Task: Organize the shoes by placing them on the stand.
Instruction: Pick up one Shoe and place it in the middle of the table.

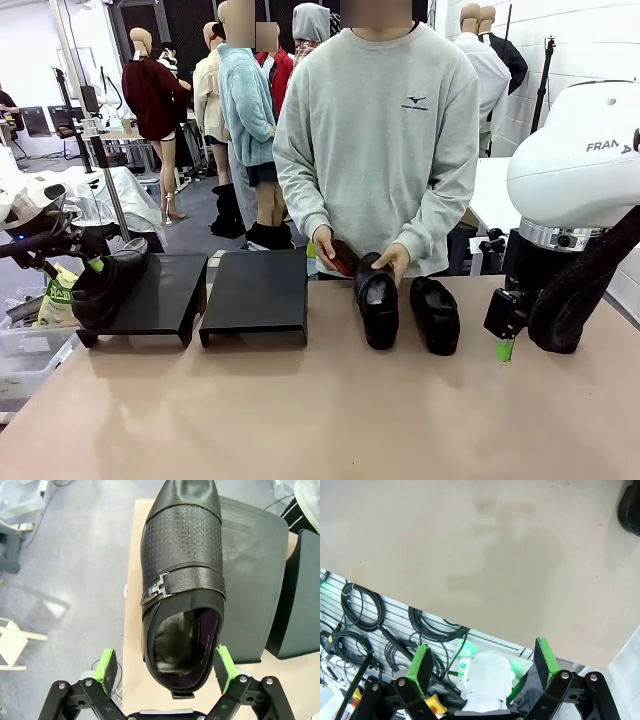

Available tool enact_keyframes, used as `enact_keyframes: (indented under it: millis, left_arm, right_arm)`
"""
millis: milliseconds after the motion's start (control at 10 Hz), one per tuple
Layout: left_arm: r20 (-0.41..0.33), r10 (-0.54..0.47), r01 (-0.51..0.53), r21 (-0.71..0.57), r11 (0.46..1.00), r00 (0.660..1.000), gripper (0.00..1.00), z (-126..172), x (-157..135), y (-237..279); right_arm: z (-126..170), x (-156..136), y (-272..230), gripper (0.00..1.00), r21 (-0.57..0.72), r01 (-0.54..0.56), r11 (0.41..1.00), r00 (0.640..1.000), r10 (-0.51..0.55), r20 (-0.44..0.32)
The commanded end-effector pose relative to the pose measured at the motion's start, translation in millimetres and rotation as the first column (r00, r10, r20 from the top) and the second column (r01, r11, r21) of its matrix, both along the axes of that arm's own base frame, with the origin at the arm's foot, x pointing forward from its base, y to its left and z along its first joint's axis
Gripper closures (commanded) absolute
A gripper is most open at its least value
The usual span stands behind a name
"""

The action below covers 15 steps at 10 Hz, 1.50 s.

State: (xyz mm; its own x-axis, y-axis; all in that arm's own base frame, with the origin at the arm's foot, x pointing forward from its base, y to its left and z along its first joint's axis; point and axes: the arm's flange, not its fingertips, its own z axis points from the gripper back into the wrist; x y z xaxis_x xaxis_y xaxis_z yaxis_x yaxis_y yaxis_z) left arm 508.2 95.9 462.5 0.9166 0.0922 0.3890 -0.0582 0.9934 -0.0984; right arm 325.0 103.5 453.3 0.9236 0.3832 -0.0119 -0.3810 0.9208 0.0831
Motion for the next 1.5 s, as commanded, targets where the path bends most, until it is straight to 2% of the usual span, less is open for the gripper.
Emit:
enact_keyframes:
  millis: [0, 600, 700, 800, 1000, 1100, 1200, 1300, 1400]
  left_arm:
    - [0.018, -0.017, 0.017, -0.012, 1.000, 1.000, 0.00, -0.2, -0.7, 5.0]
    - [0.018, -0.017, 0.017, -0.012, 1.000, 1.000, 0.00, -0.2, -0.7, 5.0]
    - [0.000, 0.000, 0.000, 0.000, 1.000, 1.000, 0.00, 0.0, -0.1, 0.6]
    - [0.056, -0.104, 0.103, 0.015, 0.995, 0.993, 0.00, 0.5, -19.9, -15.1]
    - [0.223, -0.238, 0.235, 0.038, 0.971, 0.945, 0.00, 51.6, -63.0, -56.4]
    - [0.248, -0.284, 0.285, 0.035, 0.958, 0.926, 0.00, 67.6, -88.2, -72.1]
    - [0.231, -0.305, 0.320, -0.032, 0.947, 0.924, 0.00, 67.9, -117.0, -88.5]
    - [0.131, -0.344, 0.360, -0.134, 0.923, 0.930, 0.00, 60.9, -142.0, -102.0]
    - [0.010, -0.411, 0.407, -0.157, 0.900, 0.912, 0.00, 51.5, -165.0, -120.6]
  right_arm:
    - [0.5, -0.2, 2.1, 0.00, -0.006, 0.012, 1.000, 1.000, -0.012, 0.000]
    - [0.5, -0.2, 2.1, 0.00, -0.006, 0.012, 1.000, 1.000, -0.012, 0.000]
    - [0.5, -0.2, 2.1, 0.00, -0.006, 0.012, 1.000, 1.000, -0.012, 0.000]
    - [0.5, -0.2, 2.1, 0.00, -0.006, 0.012, 1.000, 1.000, -0.012, 0.000]
    - [0.5, -0.2, 2.1, 0.00, -0.006, 0.012, 1.000, 1.000, -0.012, 0.000]
    - [0.5, -0.2, 2.1, 0.00, -0.006, 0.012, 1.000, 1.000, -0.012, 0.000]
    - [0.5, -0.2, 2.1, 0.00, -0.006, 0.012, 1.000, 1.000, -0.012, 0.000]
    - [0.5, -0.2, 2.1, 0.00, -0.006, 0.012, 1.000, 1.000, -0.012, 0.000]
    - [0.5, -0.2, 2.1, 0.00, -0.006, 0.012, 1.000, 1.000, -0.012, 0.000]
